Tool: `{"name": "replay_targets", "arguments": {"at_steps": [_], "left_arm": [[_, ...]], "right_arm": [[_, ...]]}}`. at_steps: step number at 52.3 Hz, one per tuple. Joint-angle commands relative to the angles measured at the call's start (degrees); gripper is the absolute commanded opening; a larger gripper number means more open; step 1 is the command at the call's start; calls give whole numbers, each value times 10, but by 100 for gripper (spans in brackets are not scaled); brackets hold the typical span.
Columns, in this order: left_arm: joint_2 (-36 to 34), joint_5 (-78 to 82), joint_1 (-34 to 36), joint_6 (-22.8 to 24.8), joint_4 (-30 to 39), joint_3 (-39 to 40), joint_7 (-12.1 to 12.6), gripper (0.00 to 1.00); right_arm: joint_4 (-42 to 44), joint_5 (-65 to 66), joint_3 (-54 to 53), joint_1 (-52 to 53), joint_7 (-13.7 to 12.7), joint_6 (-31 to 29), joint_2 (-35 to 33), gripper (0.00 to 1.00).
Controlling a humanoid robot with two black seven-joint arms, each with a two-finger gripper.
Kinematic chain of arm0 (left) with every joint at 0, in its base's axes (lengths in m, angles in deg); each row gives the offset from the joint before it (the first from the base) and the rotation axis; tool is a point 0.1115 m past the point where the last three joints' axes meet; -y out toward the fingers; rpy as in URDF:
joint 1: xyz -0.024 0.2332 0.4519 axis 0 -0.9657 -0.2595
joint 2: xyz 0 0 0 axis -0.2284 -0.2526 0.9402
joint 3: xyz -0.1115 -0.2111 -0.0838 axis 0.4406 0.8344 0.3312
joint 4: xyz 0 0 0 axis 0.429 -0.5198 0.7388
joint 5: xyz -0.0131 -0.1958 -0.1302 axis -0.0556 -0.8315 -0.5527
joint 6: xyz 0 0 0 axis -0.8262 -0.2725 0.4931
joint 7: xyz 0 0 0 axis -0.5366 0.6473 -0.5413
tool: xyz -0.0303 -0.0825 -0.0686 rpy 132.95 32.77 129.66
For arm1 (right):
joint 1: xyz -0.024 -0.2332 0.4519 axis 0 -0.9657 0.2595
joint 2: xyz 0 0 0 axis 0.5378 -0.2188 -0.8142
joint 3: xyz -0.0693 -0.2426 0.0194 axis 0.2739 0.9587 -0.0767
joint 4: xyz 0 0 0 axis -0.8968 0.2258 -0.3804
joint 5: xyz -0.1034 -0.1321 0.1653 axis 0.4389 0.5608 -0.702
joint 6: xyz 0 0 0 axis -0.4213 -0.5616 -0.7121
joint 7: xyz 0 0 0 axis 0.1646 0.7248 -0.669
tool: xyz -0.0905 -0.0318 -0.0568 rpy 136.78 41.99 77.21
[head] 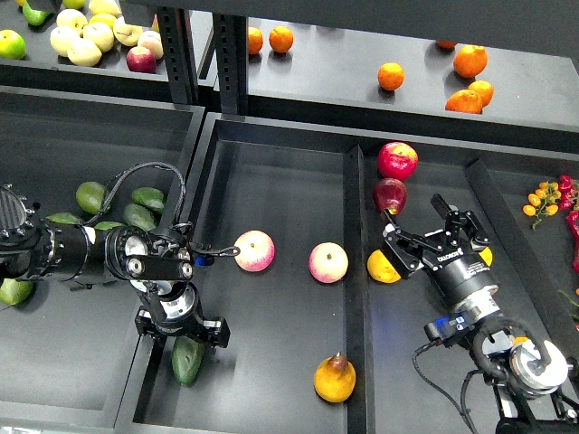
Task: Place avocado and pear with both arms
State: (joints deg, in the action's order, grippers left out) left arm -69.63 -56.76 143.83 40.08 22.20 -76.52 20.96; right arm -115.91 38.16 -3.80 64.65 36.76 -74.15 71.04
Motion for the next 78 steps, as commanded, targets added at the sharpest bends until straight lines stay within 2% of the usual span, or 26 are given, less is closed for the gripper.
{"name": "replay_targets", "arguments": {"at_steps": [1,28,33,43,54,64,78], "left_arm": [[5,0,-7,0,-4,4,0,96],[12,-3,-18,0,-6,10,0,75],[12,-24,-19,0,-6,11,0,62],[19,-82,-18,0,-7,15,0,23],[18,-88,-9,0,-4,26,0,20],[11,-88,39,0,-2,57,0,20],[-59,-94,90,0,-5,69,0,22]], "right_arm": [[0,0,0,-1,0,0,0,100],[-2,0,5,-2,0,0,0,100],[-2,0,5,-2,0,0,0,100],[-3,0,5,-2,0,-1,0,100],[-3,0,5,-2,0,-1,0,100],[-5,-1,6,-2,-1,-1,0,100],[-10,-2,5,-2,-1,-3,0,100]]}}
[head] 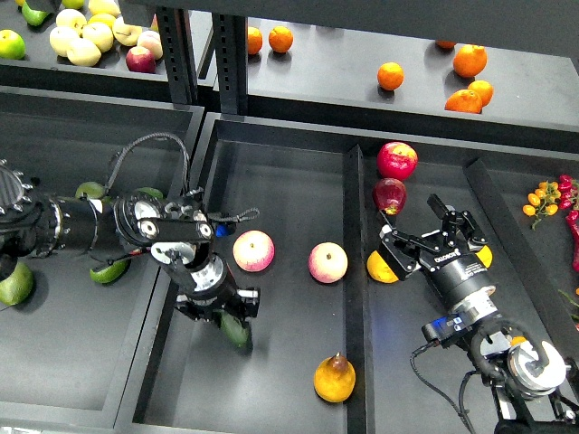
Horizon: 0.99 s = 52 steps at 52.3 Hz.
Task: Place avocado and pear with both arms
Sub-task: 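Lower the left gripper and grasp the loose dark avocado, then carry the avocado to the avocado pile and open the left gripper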
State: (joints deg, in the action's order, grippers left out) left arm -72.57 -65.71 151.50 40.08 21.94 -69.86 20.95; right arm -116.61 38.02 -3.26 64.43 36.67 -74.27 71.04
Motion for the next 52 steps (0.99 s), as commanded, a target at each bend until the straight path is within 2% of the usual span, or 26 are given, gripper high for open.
{"name": "replay_targets", "arguments": {"at_steps": [1,17,30,41,52], "left_arm": [[-39,-8,15,0,-2,4,0,22],[-157,-8,24,0,-15,13,0,23],[-212,-5,12,0,-24,10,0,23],[-224,16,-25,0,-31,16,0,24],[-203,22,-66,0,-69,44,0,25]], "right_arm": [[-3,0,-1,1,0,-1,0,100],[-19,-1,-2,3,0,-14,0,100],[-24,-2,-3,11,0,-17,0,100],[-25,-3,-2,12,0,-17,0,100],[-27,-4,-2,12,0,-17,0,100]]}}
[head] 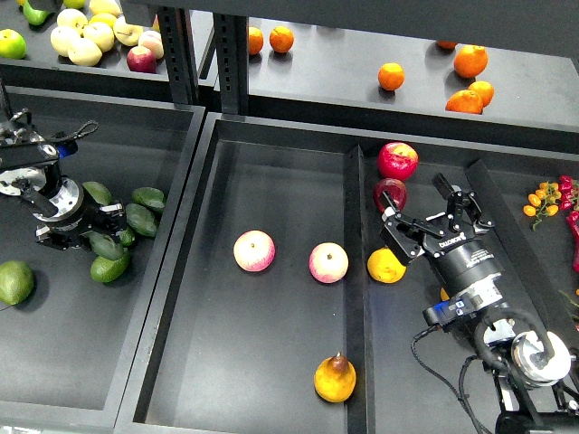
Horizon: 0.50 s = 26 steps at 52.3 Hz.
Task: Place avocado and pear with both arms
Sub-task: 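Carry the avocado to the avocado pile and open the left gripper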
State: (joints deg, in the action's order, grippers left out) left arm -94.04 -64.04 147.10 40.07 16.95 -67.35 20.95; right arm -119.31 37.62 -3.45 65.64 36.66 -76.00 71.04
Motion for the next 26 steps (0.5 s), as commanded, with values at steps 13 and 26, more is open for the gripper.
{"name": "replay_targets", "arguments": {"at_steps": [13,26], "left_arm": [[57,20,-40,0,-67,31,0,33],[74,40,-40,0,-91,30,0,48]], "right_arm": [[0,0,0,-1,-1,0,0,100],[0,0,0,-2,-1,0,0,100]]}}
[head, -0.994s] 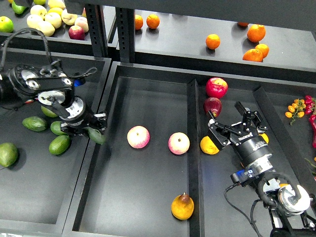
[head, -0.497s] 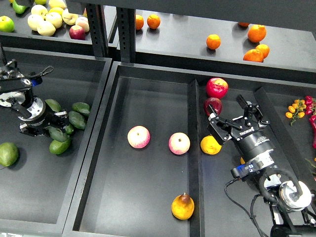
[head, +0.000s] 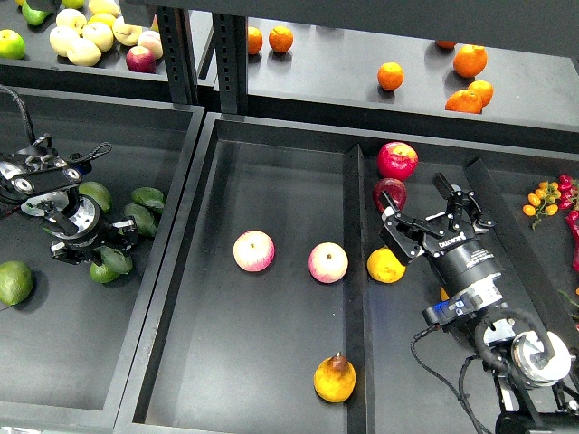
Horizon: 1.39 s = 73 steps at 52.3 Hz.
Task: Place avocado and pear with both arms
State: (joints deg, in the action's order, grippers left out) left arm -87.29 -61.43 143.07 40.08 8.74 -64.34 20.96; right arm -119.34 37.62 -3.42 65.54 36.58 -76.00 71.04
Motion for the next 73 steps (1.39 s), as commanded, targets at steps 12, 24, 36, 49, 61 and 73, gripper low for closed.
{"name": "replay_targets", "arguments": {"at_steps": [12,24,36,49,61,73], "left_arm": [[12,27,1,0,-11,0,0,64],[18,33,10,0,-11,13,0,77],[13,33,18,0,-6,49,0,91],[-15,13,-19,0,-5,298,0,96],[-23,-45,-137,0,49,557,0,97],[29,-70,-285,0,166,742,0,97]], "right_arm": [[0,0,1,-2,-1,-3,0,100],[0,0,2,-8,-3,-3,0,100],[0,0,2,-8,-3,-3,0,100],[6,2,0,-9,-4,-23,0,100],[19,3,2,-9,-28,-52,0,100],[40,4,30,-24,-45,-132,-31,100]]}}
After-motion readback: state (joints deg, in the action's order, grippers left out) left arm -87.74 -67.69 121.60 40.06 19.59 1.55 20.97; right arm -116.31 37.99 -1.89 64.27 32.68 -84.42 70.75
